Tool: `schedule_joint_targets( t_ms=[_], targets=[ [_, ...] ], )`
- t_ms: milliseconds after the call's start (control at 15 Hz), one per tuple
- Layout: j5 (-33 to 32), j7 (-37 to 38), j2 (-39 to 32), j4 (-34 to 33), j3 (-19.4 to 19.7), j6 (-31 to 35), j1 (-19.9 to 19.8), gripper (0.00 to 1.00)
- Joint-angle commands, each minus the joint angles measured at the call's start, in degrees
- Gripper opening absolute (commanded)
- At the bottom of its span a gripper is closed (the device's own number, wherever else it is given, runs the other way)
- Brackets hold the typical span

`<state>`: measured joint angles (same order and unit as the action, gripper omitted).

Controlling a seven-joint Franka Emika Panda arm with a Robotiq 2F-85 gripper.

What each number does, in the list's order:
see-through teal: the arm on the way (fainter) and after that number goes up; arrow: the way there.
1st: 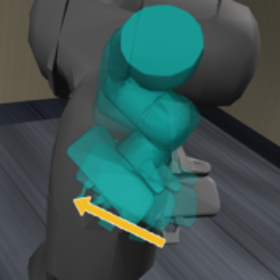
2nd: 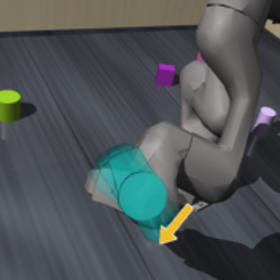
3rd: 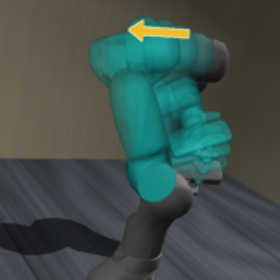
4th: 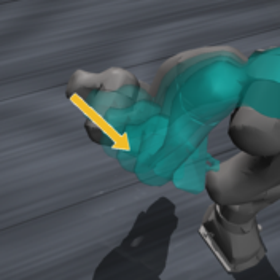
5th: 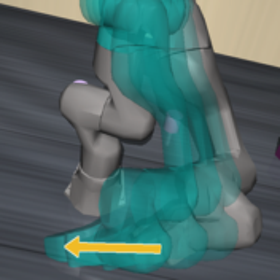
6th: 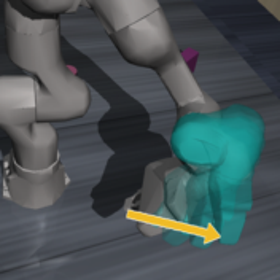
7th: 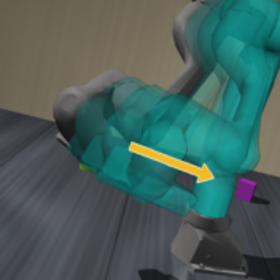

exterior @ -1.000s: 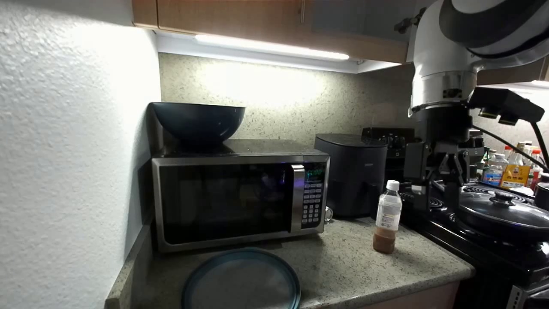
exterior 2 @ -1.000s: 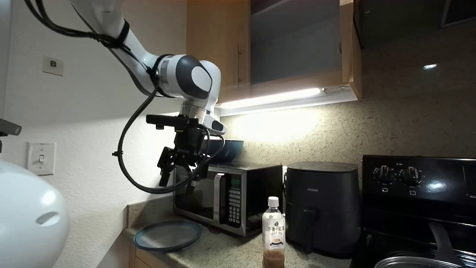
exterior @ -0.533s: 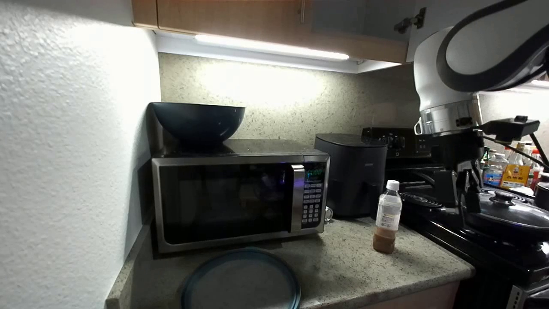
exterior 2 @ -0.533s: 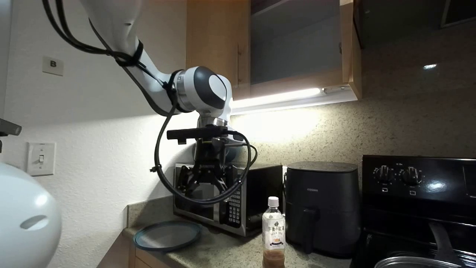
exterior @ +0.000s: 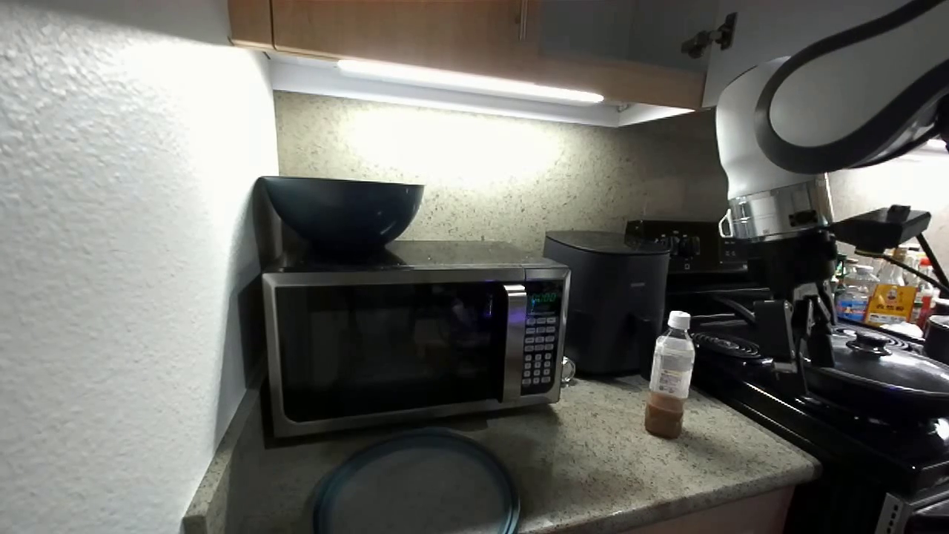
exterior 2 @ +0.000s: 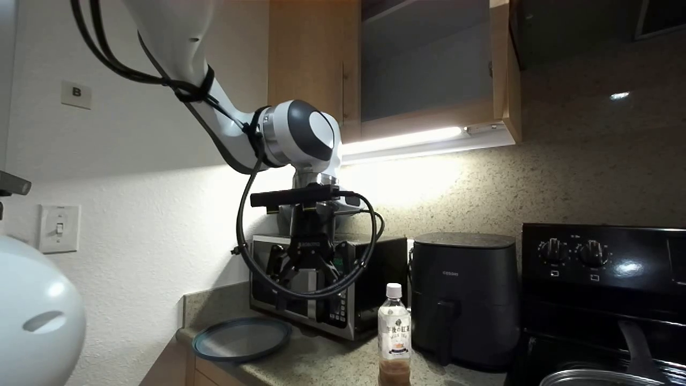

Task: Pick up the bottle and put it in the cabinet

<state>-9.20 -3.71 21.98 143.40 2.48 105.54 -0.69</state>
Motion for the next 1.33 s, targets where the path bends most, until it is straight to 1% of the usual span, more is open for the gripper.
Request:
schedule_joint_targets(
  t_ms=[0, 67, 333, 467, 533, 600, 667, 800, 1067, 1200, 1267],
  targets=[
    [1.6, 5.7, -0.4, -0.1, 0.4, 5.8, -1.8, 1.0],
    [1.6, 6.9, -1.2, -0.4, 0.8, 8.4, -2.2, 1.0],
    [-0.9, 11.2, -4.5, -1.3, 2.0, 23.6, -5.6, 1.0],
    [-1.6, 11.5, -6.6, -2.0, 2.4, 30.3, -7.0, 1.0],
    [0.1, 7.9, -7.7, -2.6, 3.3, 32.2, -6.5, 1.0],
    [2.4, 3.8, -8.3, -3.0, 4.4, 32.8, -5.5, 1.0],
    [0.5, 8.0, -6.1, -1.7, 3.0, 30.5, -6.5, 1.0],
    [1.0, 6.2, -7.6, -2.6, 3.5, 31.6, -6.3, 1.0],
    [1.0, 6.1, -8.2, -3.2, 3.6, 31.7, -6.2, 1.0],
    [2.4, 5.4, -9.2, -4.0, 4.0, 32.9, -5.9, 1.0],
    [2.0, 6.0, -9.8, -4.5, 3.9, 33.4, -6.0, 1.0]
  ],
)
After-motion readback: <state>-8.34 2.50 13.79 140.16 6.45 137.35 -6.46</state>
